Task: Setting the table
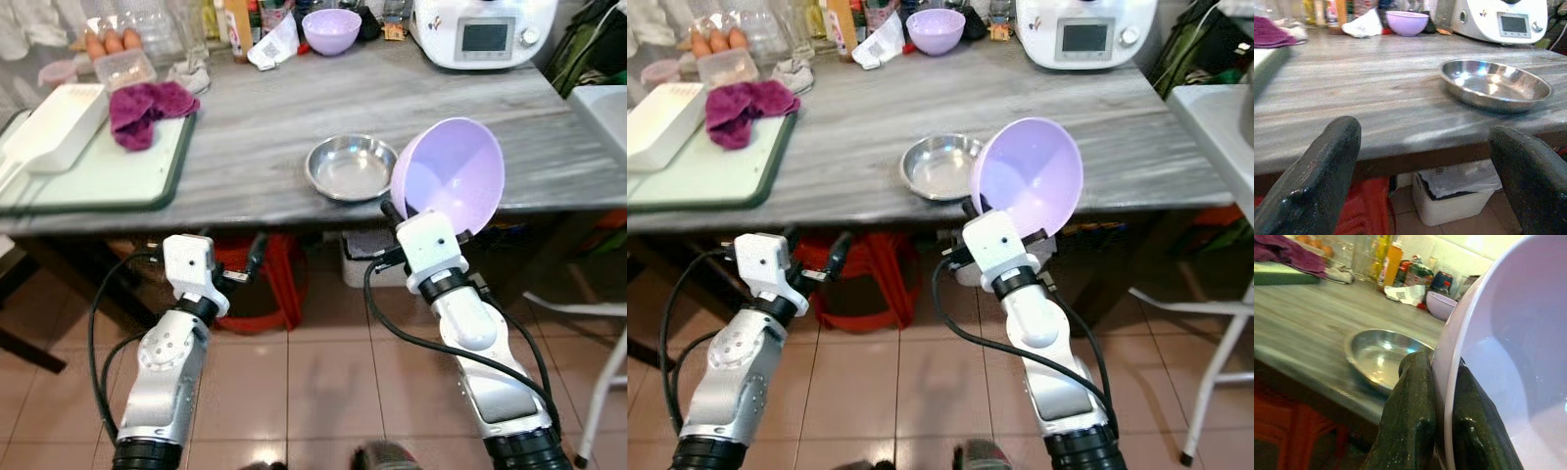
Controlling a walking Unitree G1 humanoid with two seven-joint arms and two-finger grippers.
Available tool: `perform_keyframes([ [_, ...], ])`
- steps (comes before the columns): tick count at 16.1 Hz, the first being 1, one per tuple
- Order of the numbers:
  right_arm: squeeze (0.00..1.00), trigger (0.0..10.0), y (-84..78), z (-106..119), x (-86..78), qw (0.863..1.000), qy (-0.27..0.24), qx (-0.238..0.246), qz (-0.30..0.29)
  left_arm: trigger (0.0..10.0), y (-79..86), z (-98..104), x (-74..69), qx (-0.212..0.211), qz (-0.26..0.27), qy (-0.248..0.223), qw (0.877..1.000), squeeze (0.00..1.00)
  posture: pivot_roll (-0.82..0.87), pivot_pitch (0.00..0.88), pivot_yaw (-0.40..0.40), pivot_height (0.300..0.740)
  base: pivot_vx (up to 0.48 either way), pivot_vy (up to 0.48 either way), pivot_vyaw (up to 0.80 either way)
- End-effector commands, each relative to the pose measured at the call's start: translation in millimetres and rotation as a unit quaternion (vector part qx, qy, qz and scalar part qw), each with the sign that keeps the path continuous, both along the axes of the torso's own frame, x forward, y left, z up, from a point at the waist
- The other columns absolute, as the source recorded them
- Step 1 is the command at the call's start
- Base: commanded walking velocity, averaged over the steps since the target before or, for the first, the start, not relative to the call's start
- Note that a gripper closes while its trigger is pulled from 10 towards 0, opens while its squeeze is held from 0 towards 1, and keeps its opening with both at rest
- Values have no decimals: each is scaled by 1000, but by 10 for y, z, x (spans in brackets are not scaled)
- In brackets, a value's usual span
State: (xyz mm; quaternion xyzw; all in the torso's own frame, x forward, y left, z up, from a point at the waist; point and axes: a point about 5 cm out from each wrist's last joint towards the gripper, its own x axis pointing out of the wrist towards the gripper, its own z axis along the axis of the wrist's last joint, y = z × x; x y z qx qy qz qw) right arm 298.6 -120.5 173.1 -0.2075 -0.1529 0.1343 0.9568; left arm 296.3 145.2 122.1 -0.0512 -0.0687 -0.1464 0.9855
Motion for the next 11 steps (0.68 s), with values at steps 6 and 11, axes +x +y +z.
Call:
perform_keyframes([
  [6, 0, 10000, -28, 59, -11, 1000, -16, -1, -5, 10000, -45, 25, 1, 0, -9, -4, 1000, 0, -148, 172, 40, 740, 394, 0, 0],
  [11, 0, 10000, -25, 85, -1, 1000, -22, -3, -4, 10000, -39, 40, 4, 0, -7, -6, 1000, 0, -143, 174, 38, 740, 396, 0, 0],
])
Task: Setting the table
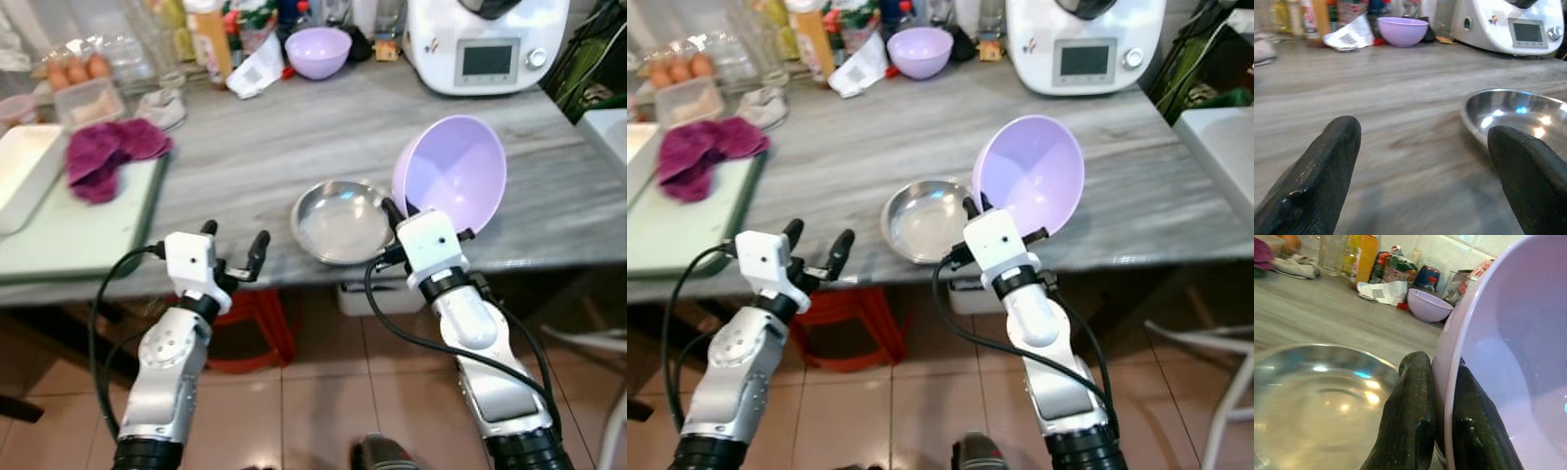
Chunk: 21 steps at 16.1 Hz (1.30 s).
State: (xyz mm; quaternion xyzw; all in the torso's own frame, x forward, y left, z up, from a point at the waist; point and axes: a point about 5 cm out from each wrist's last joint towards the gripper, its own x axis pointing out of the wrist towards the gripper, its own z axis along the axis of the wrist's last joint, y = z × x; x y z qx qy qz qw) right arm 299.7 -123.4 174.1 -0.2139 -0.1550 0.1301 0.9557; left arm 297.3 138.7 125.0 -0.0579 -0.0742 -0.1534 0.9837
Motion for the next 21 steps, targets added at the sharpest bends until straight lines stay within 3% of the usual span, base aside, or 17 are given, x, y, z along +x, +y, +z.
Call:
perform_keyframes([
  [1, 0, 10000, 6, 80, -12, 1000, -20, 1, 1, 10000, 28, 12, -7, 8, 1, -2, 1000, 0, -143, 174, 38, 740, 390, 0, 0],
  [7, 0, 10000, 4, 86, -15, 1000, -22, 0, 0, 10000, 105, 132, -40, 18, 7, -31, 999, 0, -138, 174, 40, 740, 57, 0, 0],
  [14, 0, 10000, 14, 129, 40, 998, -22, -31, 47, 10000, 252, 43, -299, 79, -22, -23, 996, 0, -120, 179, 35, 740, 0, 0, 0],
  [16, 0, 10000, 84, 147, 130, 993, -2, -51, 110, 10000, 203, -19, -433, 94, -57, -16, 994, 0, -107, 181, 28, 740, 0, 0, 0],
  [21, 0, 10000, 256, 196, 322, 973, 32, -91, 207, 10000, 178, -38, -496, 117, -80, -22, 990, 0, -92, 190, 24, 740, 0, 0, 0],
])
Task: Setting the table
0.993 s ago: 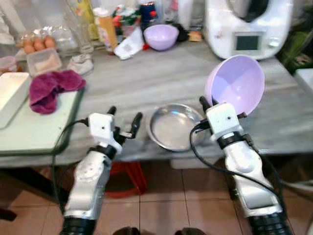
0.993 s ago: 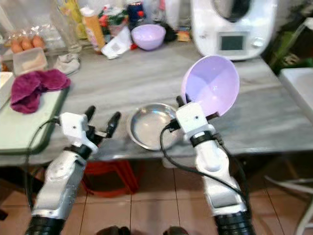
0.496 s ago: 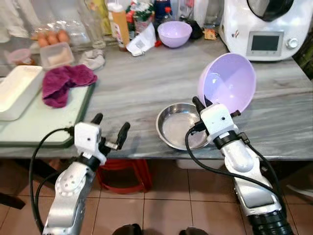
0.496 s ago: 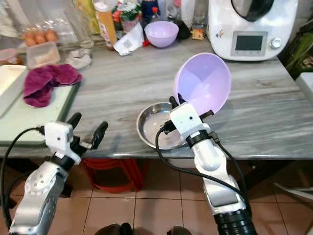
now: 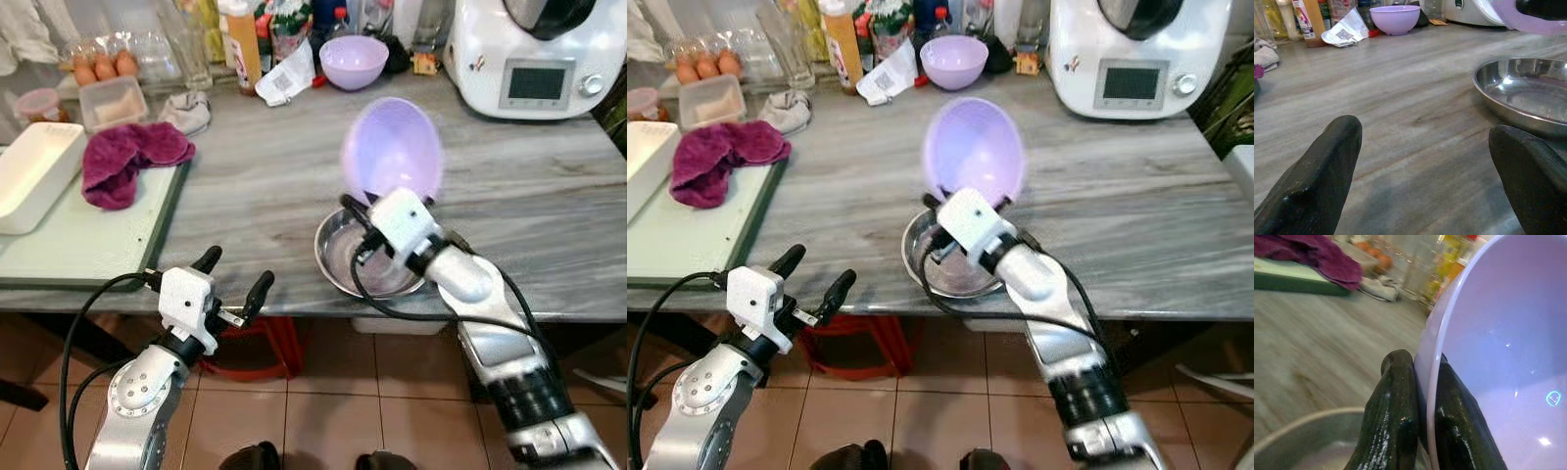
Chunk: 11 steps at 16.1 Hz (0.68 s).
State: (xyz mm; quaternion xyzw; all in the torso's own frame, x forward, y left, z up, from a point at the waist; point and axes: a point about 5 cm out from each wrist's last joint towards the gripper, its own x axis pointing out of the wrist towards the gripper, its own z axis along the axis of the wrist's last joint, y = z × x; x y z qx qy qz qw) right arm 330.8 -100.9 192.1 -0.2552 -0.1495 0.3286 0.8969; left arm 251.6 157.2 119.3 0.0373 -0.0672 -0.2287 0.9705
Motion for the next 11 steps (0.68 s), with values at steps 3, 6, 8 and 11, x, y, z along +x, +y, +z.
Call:
perform_keyframes([
  [3, 0, 10000, 154, 76, 128, 997, 13, -26, 70, 10000, -35, 40, -84, 34, -33, -21, 999, 0, -76, 202, 22, 740, 0, 0, 0],
  [6, 0, 10000, 314, 89, 166, 992, 24, -43, 119, 10000, -34, 24, -98, 31, -30, -16, 999, 0, -69, 211, 24, 740, 0, 0, 0],
  [8, 0, 10000, 416, 66, 189, 986, 38, -56, 154, 10000, -32, 1, -105, 31, -33, -14, 999, 0, -62, 214, 26, 740, 0, 0, 0],
  [11, 0, 10000, 435, 4, 233, 982, 68, -55, 165, 10000, -43, -17, -108, 28, -33, -11, 999, 0, -57, 219, 25, 740, 0, 0, 0],
])
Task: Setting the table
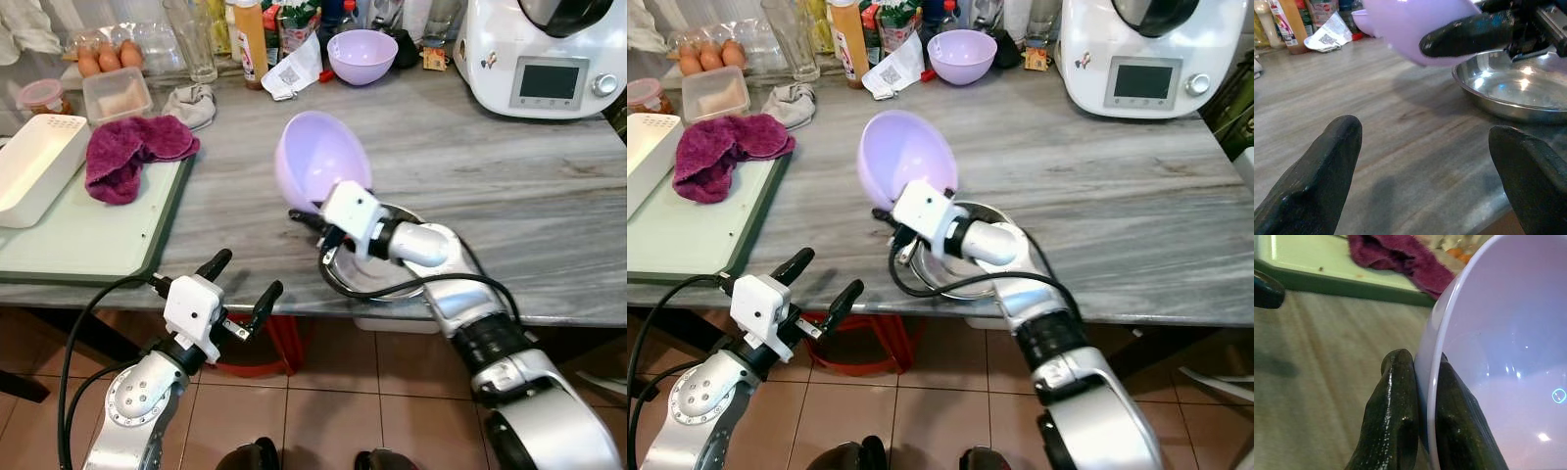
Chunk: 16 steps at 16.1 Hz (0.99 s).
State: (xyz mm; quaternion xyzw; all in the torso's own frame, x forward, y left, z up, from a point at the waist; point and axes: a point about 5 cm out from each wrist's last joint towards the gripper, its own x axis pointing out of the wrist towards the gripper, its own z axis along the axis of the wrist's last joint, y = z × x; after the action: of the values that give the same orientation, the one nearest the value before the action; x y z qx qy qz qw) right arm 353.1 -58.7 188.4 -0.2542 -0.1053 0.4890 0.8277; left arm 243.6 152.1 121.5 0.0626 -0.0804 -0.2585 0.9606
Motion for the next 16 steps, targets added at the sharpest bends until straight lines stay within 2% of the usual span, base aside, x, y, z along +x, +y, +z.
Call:
perform_keyframes([
  [1, 0, 10000, 12, 25, 11, 1000, 8, 3, 17, 10000, 4, -37, -28, 4, -3, 8, 1000, 0, -57, 219, 25, 740, 0, 0, 0],
  [2, 0, 10000, 1, 25, 46, 1000, 9, 8, 3, 10000, -3, -33, -29, 3, -4, 7, 1000, 0, -57, 220, 25, 740, 0, 0, 0],
  [7, 0, 10000, 15, 12, 77, 1000, 8, -10, 22, 10000, -32, -16, -32, -2, -6, 6, 1000, 0, -63, 223, 21, 740, 0, 0, 0],
  [14, 0, 10000, 122, -12, 77, 998, 4, -31, 59, 10000, -90, 3, -43, -9, -4, 10, 1000, 0, -58, 226, 17, 740, 0, 0, 0],
  [15, 827, 10000, 133, -6, 86, 998, 4, -35, 61, 10000, -95, 6, -40, -10, -4, 10, 1000, 0, -58, 226, 17, 740, 0, 0, 0],
  [16, 1000, 10000, 136, -1, 91, 998, 4, -34, 60, 10000, -97, 8, -39, -11, -3, 10, 1000, 0, -58, 226, 17, 740, 0, 0, 0],
])
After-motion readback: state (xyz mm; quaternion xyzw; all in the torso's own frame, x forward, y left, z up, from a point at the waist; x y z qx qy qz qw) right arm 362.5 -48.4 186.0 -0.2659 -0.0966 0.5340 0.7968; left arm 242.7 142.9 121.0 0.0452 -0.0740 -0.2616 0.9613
